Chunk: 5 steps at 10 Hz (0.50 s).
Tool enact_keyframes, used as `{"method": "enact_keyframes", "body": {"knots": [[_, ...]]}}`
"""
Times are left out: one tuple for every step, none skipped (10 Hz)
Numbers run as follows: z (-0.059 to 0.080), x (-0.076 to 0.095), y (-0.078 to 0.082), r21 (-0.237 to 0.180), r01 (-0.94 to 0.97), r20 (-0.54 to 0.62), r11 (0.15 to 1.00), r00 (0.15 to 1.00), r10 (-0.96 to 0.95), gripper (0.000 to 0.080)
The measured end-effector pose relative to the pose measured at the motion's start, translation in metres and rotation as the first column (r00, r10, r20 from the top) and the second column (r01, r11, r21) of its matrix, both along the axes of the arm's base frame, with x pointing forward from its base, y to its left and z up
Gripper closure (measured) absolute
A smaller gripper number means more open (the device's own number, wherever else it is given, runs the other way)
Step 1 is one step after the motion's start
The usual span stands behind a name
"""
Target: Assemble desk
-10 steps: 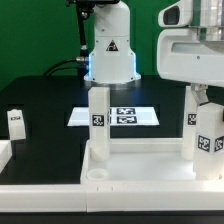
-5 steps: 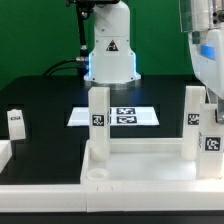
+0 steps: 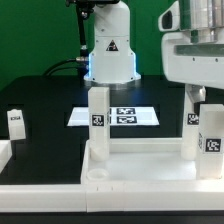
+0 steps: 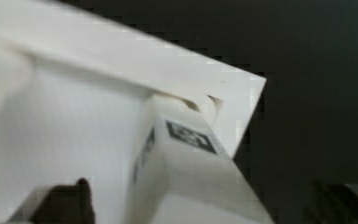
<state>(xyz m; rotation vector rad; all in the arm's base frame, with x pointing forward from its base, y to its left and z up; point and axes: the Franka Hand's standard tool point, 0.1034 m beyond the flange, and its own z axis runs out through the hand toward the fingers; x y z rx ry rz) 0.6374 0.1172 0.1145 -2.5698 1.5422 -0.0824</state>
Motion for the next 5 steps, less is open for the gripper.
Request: {"method": "enact_keyframes", "body": {"knots": [[0.0002,0.0007,-0.0008,-0.012,-0.072,0.010,0.997,0.997,0.073,0.0162],[0.0002,0.0009,-0.0015,-0.022,-0.142,0.017,0.990,0.990,0.142,0.0153],[0.0002,0.0009,-0.0018,-0.031,-0.203,0.021,0.979,0.979,0.204,0.0153],[0.0002,0.0011,-0.0021,-0.059,-0.305,0.024,0.950,0.951,0.307,0.0151],[0.0001,0.0024,-0.0017,-0.153,-0.545,0.011,0.824,0.833,0.553,0.0151]]}}
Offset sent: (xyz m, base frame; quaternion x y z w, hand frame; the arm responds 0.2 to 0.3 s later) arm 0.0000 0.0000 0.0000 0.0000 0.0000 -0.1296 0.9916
